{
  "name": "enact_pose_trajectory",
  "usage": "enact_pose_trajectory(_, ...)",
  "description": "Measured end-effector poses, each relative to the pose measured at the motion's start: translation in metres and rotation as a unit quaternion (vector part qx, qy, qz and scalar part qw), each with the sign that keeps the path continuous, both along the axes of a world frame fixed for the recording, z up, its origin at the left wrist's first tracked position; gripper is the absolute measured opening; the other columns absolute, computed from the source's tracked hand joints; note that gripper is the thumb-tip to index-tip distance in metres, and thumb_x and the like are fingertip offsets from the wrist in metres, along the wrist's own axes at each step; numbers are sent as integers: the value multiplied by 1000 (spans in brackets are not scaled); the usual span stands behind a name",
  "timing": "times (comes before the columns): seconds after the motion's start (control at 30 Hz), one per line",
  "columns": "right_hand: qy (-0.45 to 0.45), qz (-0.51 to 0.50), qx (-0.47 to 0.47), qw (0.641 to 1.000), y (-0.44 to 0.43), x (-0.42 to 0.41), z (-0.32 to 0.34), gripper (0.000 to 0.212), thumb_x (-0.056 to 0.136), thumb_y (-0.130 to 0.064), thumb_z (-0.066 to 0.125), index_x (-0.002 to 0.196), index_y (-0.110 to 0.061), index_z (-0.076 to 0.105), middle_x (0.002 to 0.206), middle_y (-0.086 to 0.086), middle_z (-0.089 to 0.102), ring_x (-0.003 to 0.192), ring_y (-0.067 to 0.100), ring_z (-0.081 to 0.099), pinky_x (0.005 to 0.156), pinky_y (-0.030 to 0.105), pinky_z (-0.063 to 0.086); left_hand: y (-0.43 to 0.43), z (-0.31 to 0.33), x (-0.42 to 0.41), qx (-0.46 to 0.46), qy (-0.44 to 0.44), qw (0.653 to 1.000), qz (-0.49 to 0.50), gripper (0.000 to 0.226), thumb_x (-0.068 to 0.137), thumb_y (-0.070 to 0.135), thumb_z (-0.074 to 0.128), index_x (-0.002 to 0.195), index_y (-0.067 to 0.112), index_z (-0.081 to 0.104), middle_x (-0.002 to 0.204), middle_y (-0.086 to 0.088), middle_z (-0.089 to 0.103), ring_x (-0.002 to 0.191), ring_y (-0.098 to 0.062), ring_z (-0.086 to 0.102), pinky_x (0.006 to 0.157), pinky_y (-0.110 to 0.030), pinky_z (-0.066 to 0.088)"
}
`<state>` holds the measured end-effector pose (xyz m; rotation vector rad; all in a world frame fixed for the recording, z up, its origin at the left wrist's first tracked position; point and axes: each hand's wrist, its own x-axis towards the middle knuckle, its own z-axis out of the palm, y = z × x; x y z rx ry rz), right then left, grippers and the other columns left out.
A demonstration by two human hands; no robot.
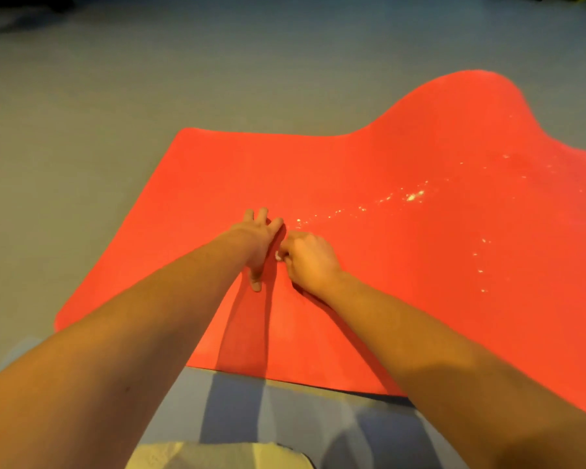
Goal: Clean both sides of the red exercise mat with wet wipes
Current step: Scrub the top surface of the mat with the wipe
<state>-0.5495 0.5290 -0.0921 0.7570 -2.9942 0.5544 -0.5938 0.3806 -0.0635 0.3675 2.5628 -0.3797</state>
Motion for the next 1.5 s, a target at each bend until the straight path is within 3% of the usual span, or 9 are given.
enact_pose_trajectory(0.27,-2,-40,24,999,1,-112,4,17,84,-16,64,95,-21,77,98,4,68,94,32,66,71,38,50,-21,-5,4,103,-4,994,27,135,43,49,100,153,20,28,150,-11,29,132,-36,34,115,-41,36)
enact_pose_trajectory(0.43,3,-58,28,998,-1,-110,2,20,82,-13,65,96,-23,76,101,2,69,97,30,67,71,36,49,-22,-6,18,122,1,992,32,126,50,43,99,154,23,32,149,-9,32,133,-34,36,115,-40,37)
enact_pose_trajectory(0.63,39,-16,53,998,2,-72,-3,23,83,-12,62,96,-25,75,97,1,67,98,28,65,69,36,46,-24,3,-25,171,23,982,72,83,62,45,97,133,29,56,128,-5,48,123,-30,55,98,-38,49)
enact_pose_trajectory(0.8,42,4,38,998,10,-62,-9,23,83,-16,61,96,-27,77,95,0,68,97,28,65,70,36,47,-16,-3,-57,118,6,993,21,145,45,48,103,162,26,22,161,-12,26,149,-34,29,118,-45,39)
enact_pose_trajectory(0.9,40,-34,27,998,7,-107,-6,23,82,-19,62,96,-29,77,95,0,69,96,29,66,71,36,48,-17,-5,-83,124,-23,992,14,138,46,64,97,161,32,29,164,-11,25,150,-34,32,120,-44,36)
enact_pose_trajectory(1.0,41,-77,52,995,9,-159,-2,24,81,-18,64,99,-27,77,103,2,72,99,30,67,73,35,48,-16,-13,-99,182,33,982,32,86,69,70,83,144,37,55,144,-6,46,134,-31,49,110,-41,45)
enact_pose_trajectory(1.1,33,-120,55,991,8,-194,-2,24,80,-17,66,98,-26,78,103,4,75,99,31,68,73,35,51,-12,-27,-93,227,142,961,67,35,92,45,63,126,38,63,134,0,51,130,-27,47,97,-41,47)
enact_pose_trajectory(1.3,47,-125,52,990,6,-180,-5,23,83,-15,63,99,-24,76,104,5,73,99,32,67,73,36,49,-4,-73,-61,280,307,907,63,39,84,38,45,120,32,57,125,4,52,120,-23,47,89,-43,41)
enact_pose_trajectory(1.5,74,-71,40,994,15,-164,-14,22,83,-19,60,96,-24,77,99,3,72,95,30,67,71,37,51,-3,-82,-62,273,327,902,71,53,84,37,47,136,34,55,134,0,50,126,-25,44,95,-45,39)
